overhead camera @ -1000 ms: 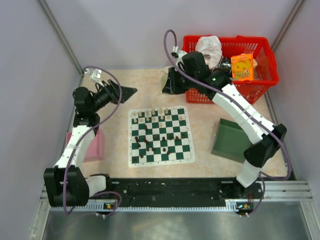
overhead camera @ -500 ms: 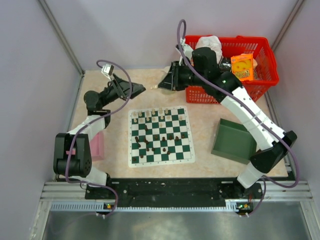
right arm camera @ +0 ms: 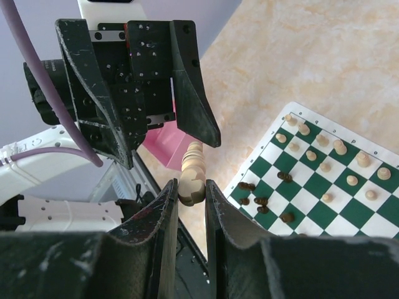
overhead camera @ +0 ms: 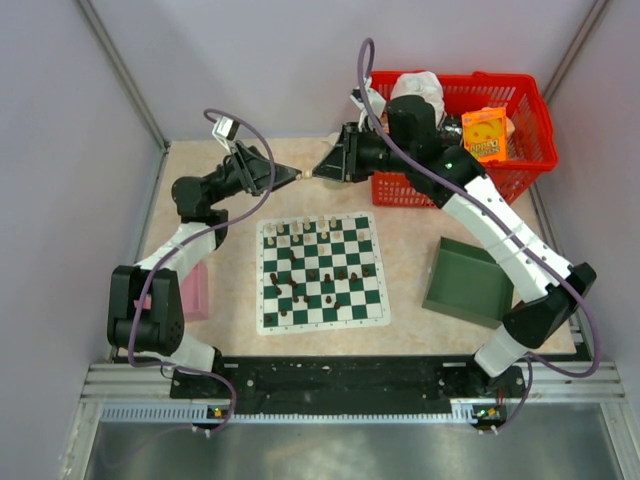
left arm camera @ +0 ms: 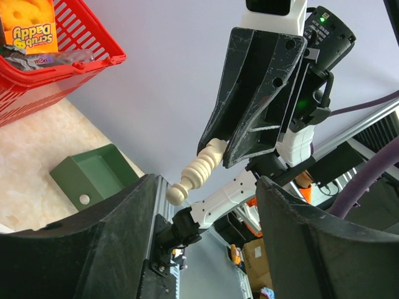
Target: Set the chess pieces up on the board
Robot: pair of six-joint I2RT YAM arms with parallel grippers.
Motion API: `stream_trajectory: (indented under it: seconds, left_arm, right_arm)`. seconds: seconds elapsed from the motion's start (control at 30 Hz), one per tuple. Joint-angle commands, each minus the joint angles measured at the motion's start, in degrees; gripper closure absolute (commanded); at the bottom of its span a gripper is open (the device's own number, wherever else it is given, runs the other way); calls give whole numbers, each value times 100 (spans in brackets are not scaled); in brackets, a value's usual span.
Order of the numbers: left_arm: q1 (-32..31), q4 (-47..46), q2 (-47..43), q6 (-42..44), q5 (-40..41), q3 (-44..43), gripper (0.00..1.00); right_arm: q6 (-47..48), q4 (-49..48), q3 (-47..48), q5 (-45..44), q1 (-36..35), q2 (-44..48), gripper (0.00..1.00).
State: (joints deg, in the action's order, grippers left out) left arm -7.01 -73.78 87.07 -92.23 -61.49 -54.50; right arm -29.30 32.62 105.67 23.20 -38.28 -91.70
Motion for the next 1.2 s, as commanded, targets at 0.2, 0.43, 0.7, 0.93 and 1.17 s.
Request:
stream_trajectory:
  seconds: [0.2,0.43,0.7,0.93,1.17]
  left_arm:
    - [-3,-1903,12,-155,-143,-157,38]
    - [-11,-1903,56,-182,-170,-236,44]
    - [-11,-1903,74,-199,-161,-289,56]
    - [-20,-1903,135,-199,-135,-351,65]
    - [-20,-1903,135,-217,-117,-342,79]
  right_arm:
    - [-41,-388,-55,35,110,364,83]
    - [-102,-485,-90,123,110,328,83]
    - [-129,-538,-99,176,110,284,83]
    - [-146,-529,-169,106,110,284,84]
    - [-129,-537,-187,97,110,293,84]
